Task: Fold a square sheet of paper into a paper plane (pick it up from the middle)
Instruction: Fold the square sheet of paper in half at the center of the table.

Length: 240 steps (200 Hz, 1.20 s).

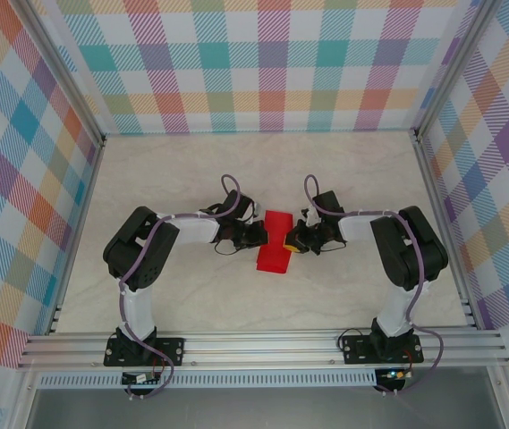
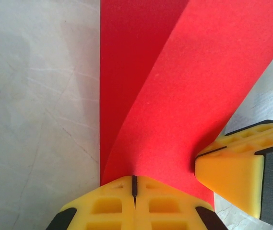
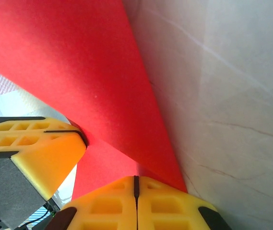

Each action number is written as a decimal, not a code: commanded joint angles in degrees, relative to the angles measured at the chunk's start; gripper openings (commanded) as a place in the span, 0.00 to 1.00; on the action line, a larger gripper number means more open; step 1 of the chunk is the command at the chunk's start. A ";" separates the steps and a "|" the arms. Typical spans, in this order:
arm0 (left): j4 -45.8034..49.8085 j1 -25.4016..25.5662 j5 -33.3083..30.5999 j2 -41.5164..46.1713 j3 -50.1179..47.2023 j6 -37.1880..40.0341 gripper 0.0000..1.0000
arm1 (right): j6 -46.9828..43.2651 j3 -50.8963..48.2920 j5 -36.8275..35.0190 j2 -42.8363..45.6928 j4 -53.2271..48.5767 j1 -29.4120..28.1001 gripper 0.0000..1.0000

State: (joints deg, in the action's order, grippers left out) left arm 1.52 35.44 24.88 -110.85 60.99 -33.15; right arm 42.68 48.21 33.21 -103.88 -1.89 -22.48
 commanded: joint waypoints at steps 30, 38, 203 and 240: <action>5.60 0.62 -2.87 -2.18 -1.07 1.56 0.00 | -0.79 -2.28 2.31 6.48 0.95 -0.78 0.06; 5.52 0.68 -2.67 -2.17 -1.09 1.51 0.00 | -1.15 -2.74 2.38 6.34 0.96 -1.06 0.06; 5.88 0.61 -2.24 -2.00 -1.46 2.02 0.00 | -3.83 -9.19 2.77 10.90 3.77 -3.22 0.06; 5.86 0.68 -2.10 -2.00 -1.41 2.12 0.00 | -4.39 -10.50 1.96 9.08 3.75 -3.88 0.06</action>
State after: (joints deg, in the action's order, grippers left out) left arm 1.52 35.44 24.93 -110.85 60.99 -32.12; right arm 38.54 39.09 34.61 -93.71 1.26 -25.80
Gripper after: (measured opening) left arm 0.046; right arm 0.064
